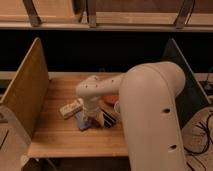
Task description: Drag the pepper across the table
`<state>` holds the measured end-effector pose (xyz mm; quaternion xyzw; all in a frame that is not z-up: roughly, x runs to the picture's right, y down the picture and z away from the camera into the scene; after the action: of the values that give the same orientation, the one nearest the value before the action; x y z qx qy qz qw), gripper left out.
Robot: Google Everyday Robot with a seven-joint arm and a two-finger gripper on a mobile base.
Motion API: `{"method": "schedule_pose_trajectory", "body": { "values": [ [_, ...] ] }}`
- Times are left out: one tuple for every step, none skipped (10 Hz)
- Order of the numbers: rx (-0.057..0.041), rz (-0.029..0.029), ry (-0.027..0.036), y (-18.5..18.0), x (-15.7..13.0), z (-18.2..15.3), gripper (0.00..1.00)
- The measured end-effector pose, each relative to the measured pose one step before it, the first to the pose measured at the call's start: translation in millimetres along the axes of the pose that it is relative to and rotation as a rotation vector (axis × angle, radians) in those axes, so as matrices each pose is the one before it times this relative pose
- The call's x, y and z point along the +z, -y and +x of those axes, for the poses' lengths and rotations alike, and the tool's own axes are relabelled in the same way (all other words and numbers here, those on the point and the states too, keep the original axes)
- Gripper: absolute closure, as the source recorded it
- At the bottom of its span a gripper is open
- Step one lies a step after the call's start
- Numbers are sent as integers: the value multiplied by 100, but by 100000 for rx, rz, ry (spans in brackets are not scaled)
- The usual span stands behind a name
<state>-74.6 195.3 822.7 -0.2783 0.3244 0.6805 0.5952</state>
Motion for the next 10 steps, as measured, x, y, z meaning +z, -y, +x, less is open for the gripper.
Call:
{"method": "schedule_pose_trajectory", "body": {
  "values": [
    [-195,9,-349,-210,35,190,34],
    [225,-123,178,-16,-133,33,34],
    [922,-525,1721,112,-743,-176,34],
    [944,146,1241,382,-562,-77,34],
    [1785,417,1685,770,-685,-273,34],
    [1855,626,1069,816,-465,-242,34],
    [1873,790,307,843,-156,-168,34],
    [1161,782,-656,591,267,24,34],
    [935,1263,-1514,467,725,124,34],
    [19,773,-1359,-28,623,219,34]
  ]
}}
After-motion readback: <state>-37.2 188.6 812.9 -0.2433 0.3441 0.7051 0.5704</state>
